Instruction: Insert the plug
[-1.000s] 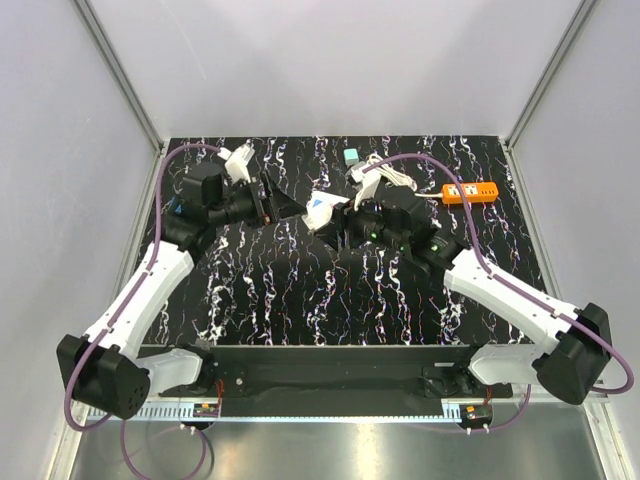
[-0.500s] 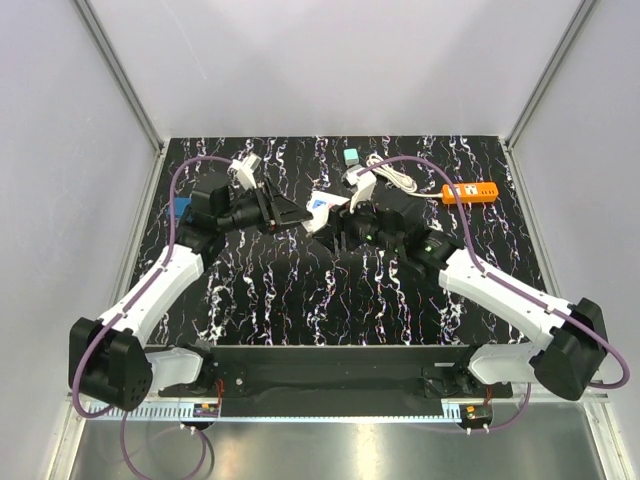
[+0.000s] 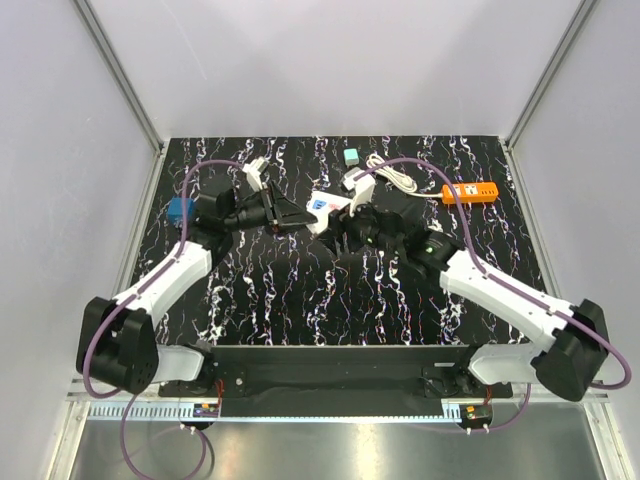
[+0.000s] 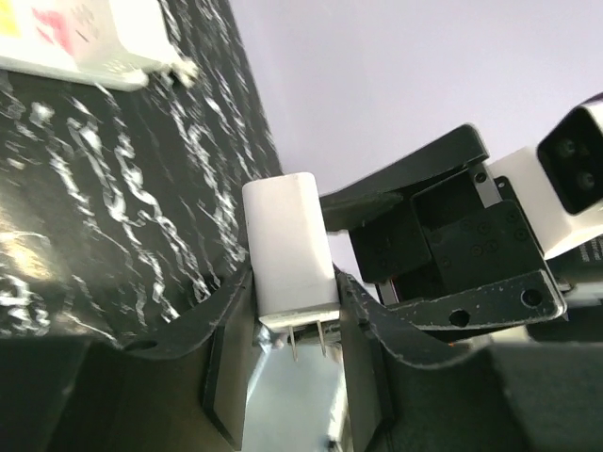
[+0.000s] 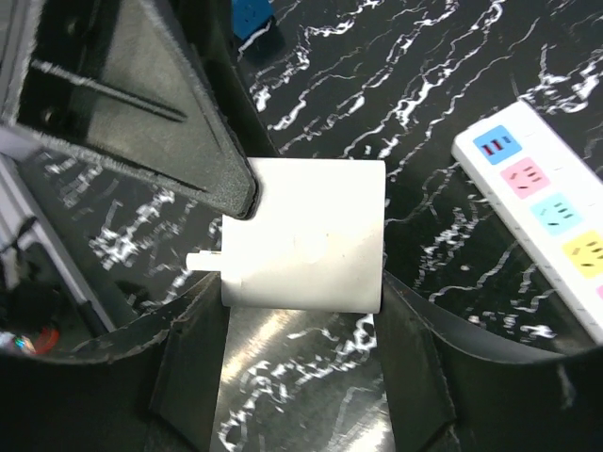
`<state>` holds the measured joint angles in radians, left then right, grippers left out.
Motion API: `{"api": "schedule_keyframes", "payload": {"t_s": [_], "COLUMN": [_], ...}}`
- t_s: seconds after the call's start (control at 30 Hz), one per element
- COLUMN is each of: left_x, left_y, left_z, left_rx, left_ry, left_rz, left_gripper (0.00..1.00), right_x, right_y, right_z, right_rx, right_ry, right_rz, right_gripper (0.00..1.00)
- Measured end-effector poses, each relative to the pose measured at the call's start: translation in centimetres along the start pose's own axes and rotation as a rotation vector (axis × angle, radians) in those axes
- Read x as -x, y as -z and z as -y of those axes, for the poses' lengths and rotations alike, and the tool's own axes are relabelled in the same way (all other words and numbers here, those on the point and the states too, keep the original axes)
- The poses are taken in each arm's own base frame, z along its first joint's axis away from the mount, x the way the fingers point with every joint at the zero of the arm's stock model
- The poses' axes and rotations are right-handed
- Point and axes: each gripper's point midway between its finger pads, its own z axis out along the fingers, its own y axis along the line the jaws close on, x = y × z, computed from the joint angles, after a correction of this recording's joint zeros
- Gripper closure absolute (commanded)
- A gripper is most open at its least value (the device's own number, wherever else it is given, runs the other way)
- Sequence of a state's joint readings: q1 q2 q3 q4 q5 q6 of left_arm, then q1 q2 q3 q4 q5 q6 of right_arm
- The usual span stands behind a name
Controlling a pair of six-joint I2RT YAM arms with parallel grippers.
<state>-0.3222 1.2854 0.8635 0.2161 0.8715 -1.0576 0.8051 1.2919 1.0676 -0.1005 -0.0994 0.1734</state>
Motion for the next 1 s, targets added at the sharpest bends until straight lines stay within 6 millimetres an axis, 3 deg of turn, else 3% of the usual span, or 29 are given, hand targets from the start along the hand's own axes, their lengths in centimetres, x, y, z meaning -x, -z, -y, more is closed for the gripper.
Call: {"api": "schedule_keyframes", "payload": {"t_s": [0.13, 0.27, 0.4, 0.53, 0.8, 1.0], "left_x": [-1.7, -3.1, -4.1, -4.6, -5.0, -4.8], "left_y": [-0.2, 0.4, 1.4, 2.9, 5.3, 5.2], "left_z": [0.6, 2.2, 4.1, 7.3, 12.8, 13.6], "left_rx": [-0.066, -0.129, -0.173, -0.249, -0.408, -0.476], "left_ry": [0.046, 0.043, 0.045, 0.020, 0.022, 0.026], "left_rz": [-0.116, -0.211, -0.258, -0.275, -0.315, -0.340], "left_gripper": [1.00, 1.00, 1.00, 1.00, 1.00, 1.00], "right_x": [0.7, 2.6, 4.5, 4.2, 5.8, 7.7], "right_y": [2.3, 6.1, 10.3, 12.7, 11.1, 11.2], "right_z": [-0.4, -1.4, -2.8, -3.7, -3.7, -5.1], "right_rx": [0.027, 0.077, 0.136, 0.197, 0.142, 0.069], "right_ry": [0.133, 0.305, 0.527, 0.842, 1.308, 1.543], "right_rz": [0.028, 0.132, 0.262, 0.349, 0.460, 0.559], "right_gripper": [0.24, 0.12, 0.09, 0.12, 0.12, 0.13]}}
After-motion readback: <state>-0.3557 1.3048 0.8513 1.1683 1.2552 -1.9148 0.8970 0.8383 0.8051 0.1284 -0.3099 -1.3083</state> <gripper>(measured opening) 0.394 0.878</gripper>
